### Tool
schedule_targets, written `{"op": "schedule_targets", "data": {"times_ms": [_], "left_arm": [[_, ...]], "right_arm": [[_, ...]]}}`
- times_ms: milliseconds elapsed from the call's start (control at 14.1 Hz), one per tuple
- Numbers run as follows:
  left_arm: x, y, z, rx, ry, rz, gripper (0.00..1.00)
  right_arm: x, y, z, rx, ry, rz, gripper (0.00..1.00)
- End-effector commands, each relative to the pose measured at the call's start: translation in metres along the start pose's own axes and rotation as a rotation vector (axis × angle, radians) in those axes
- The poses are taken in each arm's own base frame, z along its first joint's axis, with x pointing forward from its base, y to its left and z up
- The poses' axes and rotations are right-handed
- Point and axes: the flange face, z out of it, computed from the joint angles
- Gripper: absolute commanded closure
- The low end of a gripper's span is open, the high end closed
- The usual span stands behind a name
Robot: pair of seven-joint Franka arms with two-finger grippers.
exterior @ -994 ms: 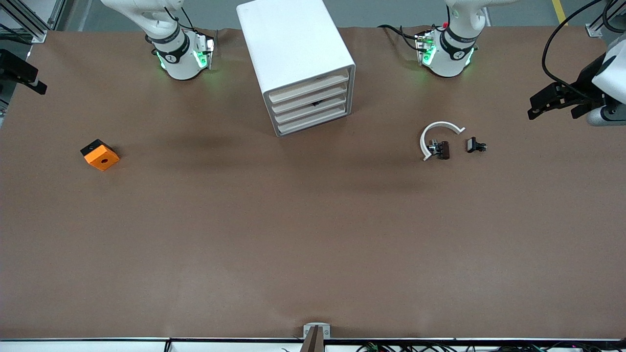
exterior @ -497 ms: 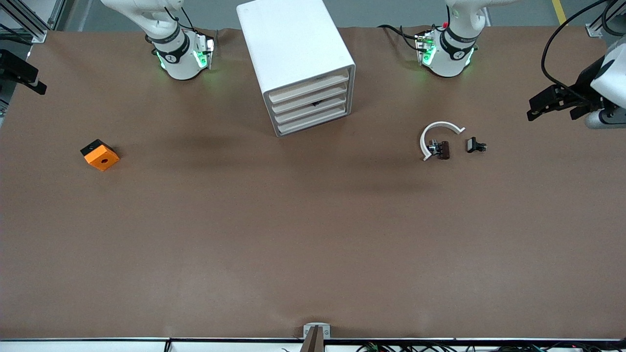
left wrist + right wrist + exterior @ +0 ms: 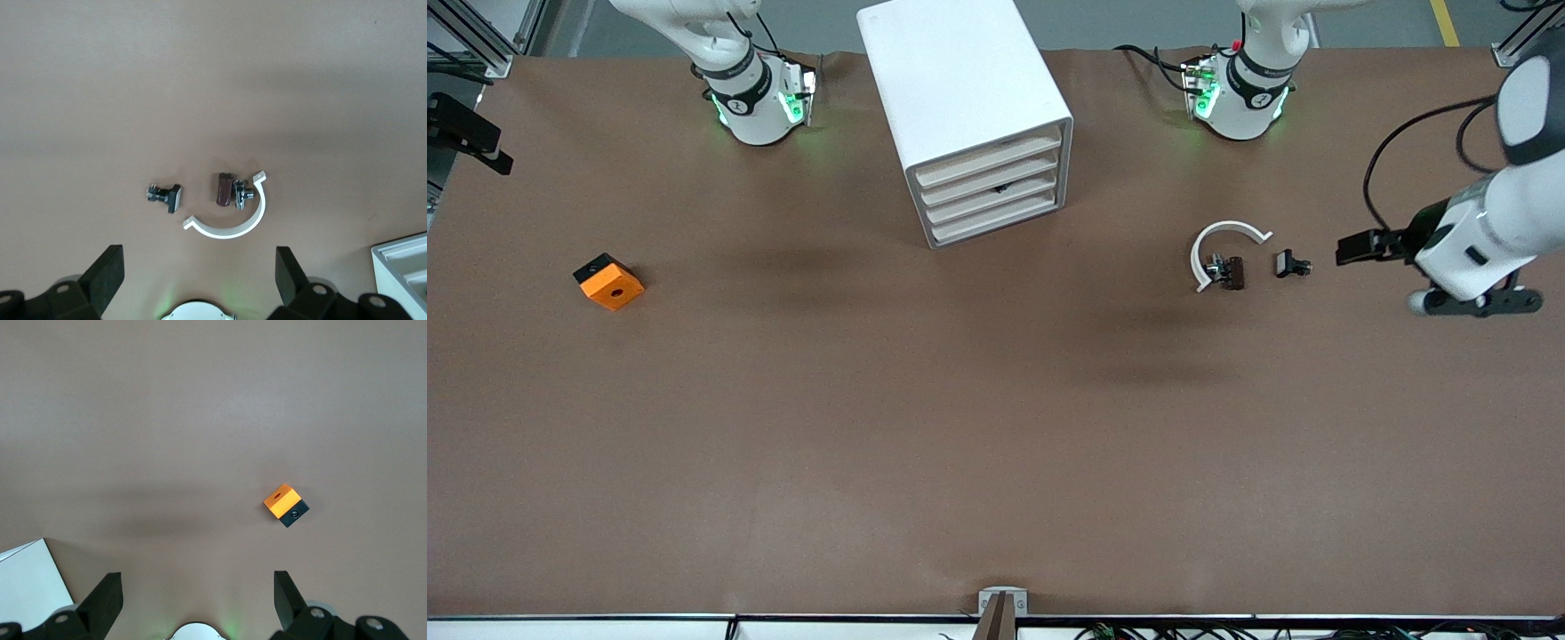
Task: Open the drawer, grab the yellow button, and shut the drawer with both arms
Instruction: 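Reach the left gripper toward the white cabinet's drawer front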
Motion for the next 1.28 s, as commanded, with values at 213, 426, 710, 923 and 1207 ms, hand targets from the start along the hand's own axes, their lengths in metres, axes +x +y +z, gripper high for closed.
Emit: {"op": "schedule_targets", "data": {"times_ms": [213, 426, 710, 923, 1207], "left_arm": [[0.047, 0.035, 0.078, 0.025, -0.076, -0.037, 0.00], [0.067, 0.079, 0.136, 0.053, -0.118, -0.106, 0.00], [0.069, 0.134, 0.177, 0.124, -0.134, -0.250, 0.00], [0.062, 0.174, 0.187, 0.099, -0.190, -0.425, 0.00], [0.043, 0.228, 0.196, -0.020, -0.382, -0.742, 0.00]], "right_arm": [[-0.007, 0.002, -0.001, 0.042, 0.007, -0.001, 0.00], [-0.007, 0.003, -0.002, 0.040, 0.007, 0.002, 0.00], [-0.005, 0.005, -0.007, 0.037, 0.002, 0.020, 0.00], [0.001, 0.013, 0.003, 0.052, -0.022, 0.036, 0.00], [0.045, 0.007, 0.065, 0.057, -0.134, 0.012, 0.00]]}}
